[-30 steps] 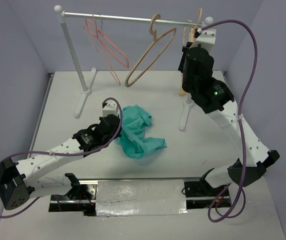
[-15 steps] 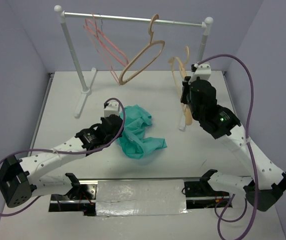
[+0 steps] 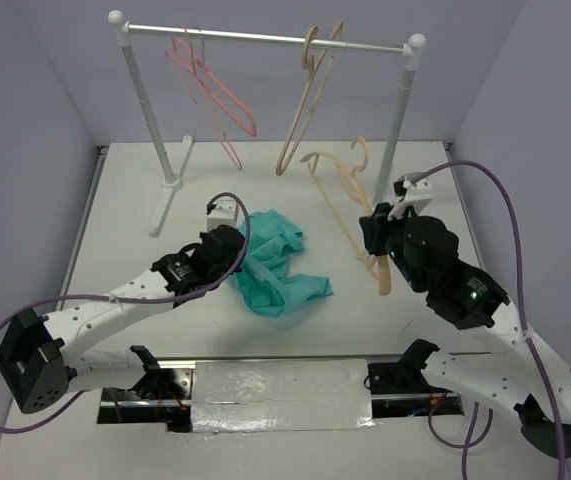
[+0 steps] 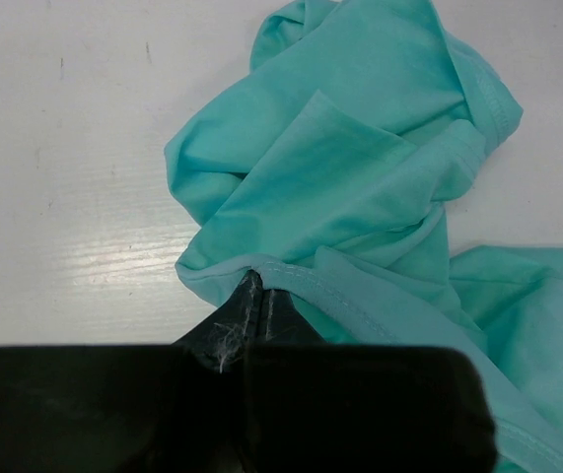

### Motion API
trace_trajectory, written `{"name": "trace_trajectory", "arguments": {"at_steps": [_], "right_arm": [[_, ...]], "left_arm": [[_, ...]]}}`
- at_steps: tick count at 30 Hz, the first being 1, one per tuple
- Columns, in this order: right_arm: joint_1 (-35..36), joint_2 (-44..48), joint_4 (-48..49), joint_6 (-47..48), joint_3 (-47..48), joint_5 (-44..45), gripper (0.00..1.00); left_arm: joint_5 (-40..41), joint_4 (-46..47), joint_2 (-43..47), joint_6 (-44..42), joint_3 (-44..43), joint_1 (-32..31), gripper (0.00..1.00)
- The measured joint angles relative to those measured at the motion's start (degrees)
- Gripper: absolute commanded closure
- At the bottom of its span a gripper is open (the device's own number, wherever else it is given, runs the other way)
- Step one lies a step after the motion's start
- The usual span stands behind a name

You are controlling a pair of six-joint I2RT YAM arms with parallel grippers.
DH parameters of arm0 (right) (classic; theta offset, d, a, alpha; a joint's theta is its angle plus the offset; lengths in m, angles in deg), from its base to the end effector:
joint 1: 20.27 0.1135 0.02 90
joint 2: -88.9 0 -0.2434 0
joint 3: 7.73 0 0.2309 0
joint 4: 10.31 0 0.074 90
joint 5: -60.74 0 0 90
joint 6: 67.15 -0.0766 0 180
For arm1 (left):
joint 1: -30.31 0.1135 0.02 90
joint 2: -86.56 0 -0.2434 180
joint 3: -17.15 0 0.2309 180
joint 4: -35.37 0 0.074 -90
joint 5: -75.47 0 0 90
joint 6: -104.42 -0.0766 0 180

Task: Place the t-shirt on the hanger
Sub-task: Pick up the hanger from the clothesline, then place the T-shirt on the hanger.

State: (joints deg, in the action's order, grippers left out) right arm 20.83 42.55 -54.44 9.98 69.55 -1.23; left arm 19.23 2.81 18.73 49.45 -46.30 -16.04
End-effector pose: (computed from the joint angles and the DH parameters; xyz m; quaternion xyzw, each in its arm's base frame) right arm 0.1653 0.0964 0.3760 -0.0395 0.7741 0.1043 0.6232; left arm 0.2161 -0.1648 0.2385 -0.0446 0.8648 -0.0817 0.4935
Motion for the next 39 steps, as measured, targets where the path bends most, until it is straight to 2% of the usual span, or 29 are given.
{"name": "trace_trajectory", "arguments": {"at_steps": [6, 15, 22, 30, 39], "right_arm": [[5.81, 11.82, -4.26, -3.45, -7.17, -5.99, 1.00], [6.64, 28.68, -6.60, -5.49, -13.84, -21.11, 1.00], [6.64, 32.46, -7.91, -5.49, -15.96, -28.59, 1.00], [6.64, 33.55, -8.74, -6.45, -16.94, -28.35, 1.00], [7.19, 30.75, -10.99, -7.50, -16.94, -26.69, 1.00]], "left_arm": [[-2.21, -1.05, -3.21, -0.24, -3.80, 2.10, 1.00], [-5.27, -3.39, -9.16, -0.20, -11.58, 3.76, 1.00], [-5.55, -5.73, -10.64, -0.13, -16.15, 4.31, 1.00], [-6.43, -8.81, -13.33, -0.15, -19.32, 6.12, 1.00], [-8.94, -9.57, -13.44, -0.26, -19.85, 11.78, 1.00]]}}
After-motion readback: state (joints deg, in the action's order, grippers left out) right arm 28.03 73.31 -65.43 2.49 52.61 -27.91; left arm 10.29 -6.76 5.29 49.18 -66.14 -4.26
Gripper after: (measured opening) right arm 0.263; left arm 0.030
